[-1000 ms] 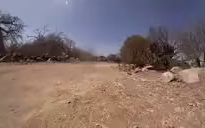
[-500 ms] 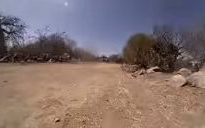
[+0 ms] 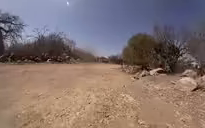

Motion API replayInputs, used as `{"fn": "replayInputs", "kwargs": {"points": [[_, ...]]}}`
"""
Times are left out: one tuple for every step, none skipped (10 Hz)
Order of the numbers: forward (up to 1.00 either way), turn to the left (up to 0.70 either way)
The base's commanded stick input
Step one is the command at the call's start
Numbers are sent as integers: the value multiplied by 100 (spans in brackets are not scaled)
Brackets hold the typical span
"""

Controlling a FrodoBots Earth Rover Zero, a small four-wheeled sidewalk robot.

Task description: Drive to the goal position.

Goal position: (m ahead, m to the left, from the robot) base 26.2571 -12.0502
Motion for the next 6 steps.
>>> {"fn": "replayInputs", "kwargs": {"points": [[100,0],[100,0],[100,0],[100,0],[100,0],[100,0]]}}
